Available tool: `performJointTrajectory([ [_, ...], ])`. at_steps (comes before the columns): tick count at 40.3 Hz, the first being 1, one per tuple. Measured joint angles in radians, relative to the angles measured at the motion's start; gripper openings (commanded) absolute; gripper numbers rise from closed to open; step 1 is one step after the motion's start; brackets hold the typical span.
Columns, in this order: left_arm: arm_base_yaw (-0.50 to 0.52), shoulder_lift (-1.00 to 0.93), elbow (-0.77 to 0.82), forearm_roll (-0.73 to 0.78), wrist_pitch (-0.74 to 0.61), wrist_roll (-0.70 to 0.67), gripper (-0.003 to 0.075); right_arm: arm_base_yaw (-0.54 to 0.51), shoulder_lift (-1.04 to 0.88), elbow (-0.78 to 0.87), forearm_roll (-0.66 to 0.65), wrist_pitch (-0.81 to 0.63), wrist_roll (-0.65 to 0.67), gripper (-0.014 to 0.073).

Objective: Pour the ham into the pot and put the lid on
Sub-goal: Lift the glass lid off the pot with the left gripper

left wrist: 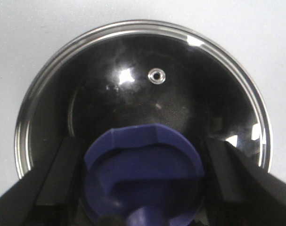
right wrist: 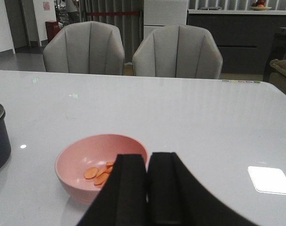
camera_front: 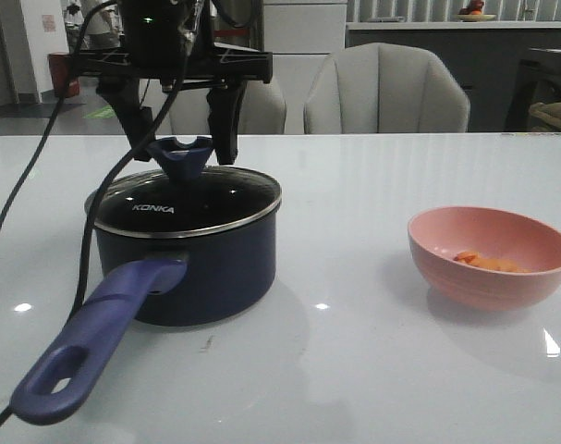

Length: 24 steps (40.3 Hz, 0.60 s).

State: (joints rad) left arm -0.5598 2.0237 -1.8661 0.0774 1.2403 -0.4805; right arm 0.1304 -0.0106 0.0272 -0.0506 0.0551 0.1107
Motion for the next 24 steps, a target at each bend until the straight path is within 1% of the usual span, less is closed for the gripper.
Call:
performJointTrajectory([
  [15, 0.020, -0.059, 0.003, -0.002, 0.005, 0.000, 0.0259, 0.000, 0.000, 0.000, 0.000, 0.000, 0.000, 0.0145],
  [24, 0.084, -0.121, 0.003, -0.004, 0.009, 0.046, 0.0259, 0.000, 0.000, 0.000, 0.000, 0.000, 0.000, 0.0145],
])
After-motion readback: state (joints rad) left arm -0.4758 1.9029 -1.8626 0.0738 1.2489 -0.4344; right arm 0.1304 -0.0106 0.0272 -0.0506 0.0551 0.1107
